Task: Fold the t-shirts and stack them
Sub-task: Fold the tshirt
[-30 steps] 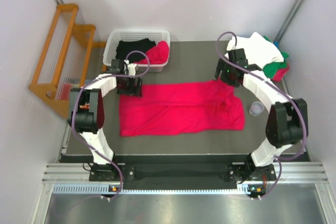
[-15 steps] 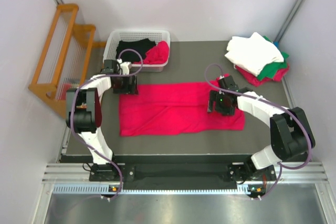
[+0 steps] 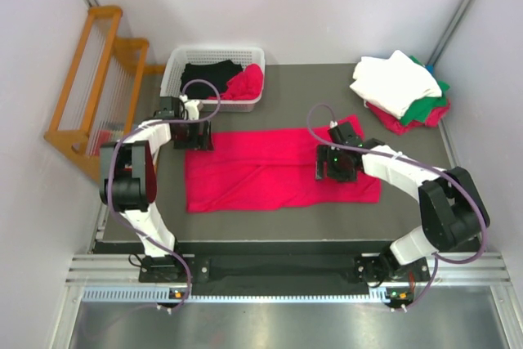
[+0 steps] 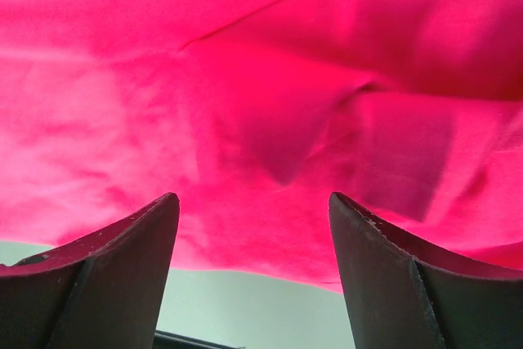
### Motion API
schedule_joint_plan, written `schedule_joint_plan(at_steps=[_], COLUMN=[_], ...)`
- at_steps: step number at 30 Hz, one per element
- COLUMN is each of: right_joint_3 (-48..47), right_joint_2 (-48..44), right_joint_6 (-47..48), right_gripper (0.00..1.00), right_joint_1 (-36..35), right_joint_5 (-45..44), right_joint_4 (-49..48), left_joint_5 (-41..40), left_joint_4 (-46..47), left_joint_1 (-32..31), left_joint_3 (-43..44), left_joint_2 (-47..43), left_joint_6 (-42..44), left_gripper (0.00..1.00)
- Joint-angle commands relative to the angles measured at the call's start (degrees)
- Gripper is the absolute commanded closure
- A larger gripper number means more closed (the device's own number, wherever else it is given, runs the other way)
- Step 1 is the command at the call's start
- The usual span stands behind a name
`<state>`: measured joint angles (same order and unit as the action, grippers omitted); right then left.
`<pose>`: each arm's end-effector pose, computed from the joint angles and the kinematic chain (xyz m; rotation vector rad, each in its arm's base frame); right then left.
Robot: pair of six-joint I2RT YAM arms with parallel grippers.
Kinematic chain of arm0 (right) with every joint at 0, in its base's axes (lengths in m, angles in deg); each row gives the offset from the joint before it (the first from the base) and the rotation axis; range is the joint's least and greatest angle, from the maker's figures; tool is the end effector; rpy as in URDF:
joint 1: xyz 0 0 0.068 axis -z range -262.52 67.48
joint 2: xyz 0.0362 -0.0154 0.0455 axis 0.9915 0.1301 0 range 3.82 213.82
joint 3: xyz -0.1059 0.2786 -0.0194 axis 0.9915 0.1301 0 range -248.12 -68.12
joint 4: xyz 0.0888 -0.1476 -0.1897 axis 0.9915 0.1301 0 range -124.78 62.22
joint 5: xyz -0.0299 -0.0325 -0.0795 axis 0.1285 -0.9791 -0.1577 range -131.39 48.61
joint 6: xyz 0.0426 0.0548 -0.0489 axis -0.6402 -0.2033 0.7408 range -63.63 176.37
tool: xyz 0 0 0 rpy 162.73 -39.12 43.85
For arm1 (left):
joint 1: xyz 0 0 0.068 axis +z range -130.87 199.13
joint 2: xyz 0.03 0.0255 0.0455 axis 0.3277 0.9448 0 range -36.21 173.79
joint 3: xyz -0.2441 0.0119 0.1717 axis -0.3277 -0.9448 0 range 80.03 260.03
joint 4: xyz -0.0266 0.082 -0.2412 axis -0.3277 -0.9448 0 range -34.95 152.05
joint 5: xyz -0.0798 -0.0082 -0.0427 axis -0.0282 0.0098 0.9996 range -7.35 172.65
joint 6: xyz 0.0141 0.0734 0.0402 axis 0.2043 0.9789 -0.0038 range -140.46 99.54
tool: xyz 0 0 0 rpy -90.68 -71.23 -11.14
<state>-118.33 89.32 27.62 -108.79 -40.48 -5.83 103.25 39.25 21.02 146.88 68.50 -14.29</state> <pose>0.2612 0.1303 0.1801 0.0542 2.7328 0.3080 0.3907 -0.0133 0.1698 0.2189 2.5708 -0.4197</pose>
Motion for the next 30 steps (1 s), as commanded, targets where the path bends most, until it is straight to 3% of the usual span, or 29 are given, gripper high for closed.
schedule_joint_plan(at_steps=[1, 6, 15, 16, 19, 25, 30], right_joint_3=[-1.2, -2.8, -6.6, -7.1, -8.3, -10.6, -10.3], right_joint_2=[-0.7, 3.4, 6.6, 6.6, 6.1, 4.0, 1.0], right_joint_6=[-0.5, 0.4, 3.0, 3.0, 3.2, 3.5, 3.6], right_gripper=[0.27, 0.33, 0.71, 0.79, 0.88, 0.96, 0.96], right_joint_1=[-1.7, -1.6, -1.6, -1.6, -1.6, -2.1, -5.4], right_joint_5=[-2.8, -4.5, -8.6, -8.6, -8.7, -9.2, -8.6], right_joint_4=[-2.1, -3.9, -3.3, -3.1, -2.4, 0.4, 4.1], left_joint_5=[-1.4, -2.1, -3.1, -3.0, -2.8, -2.8, -2.8], left_joint_4=[-4.0, -4.2, -3.4, -3.4, -3.0, -3.2, -3.5], left_joint_1=[-0.7, -1.1, -1.1, -1.0, -1.0, -1.0, -1.0], left_joint_3=[-2.1, -2.8, -5.0, -5.1, -5.1, -5.1, -4.8], left_joint_2=[-3.0, -4.5, -5.2, -5.1, -5.0, -4.7, -5.0], left_joint_6=[1.2, 1.3, 2.1, 2.0, 1.7, 1.6, 1.8], left_gripper=[0.15, 0.15, 0.15, 0.15, 0.15, 0.15, 0.15])
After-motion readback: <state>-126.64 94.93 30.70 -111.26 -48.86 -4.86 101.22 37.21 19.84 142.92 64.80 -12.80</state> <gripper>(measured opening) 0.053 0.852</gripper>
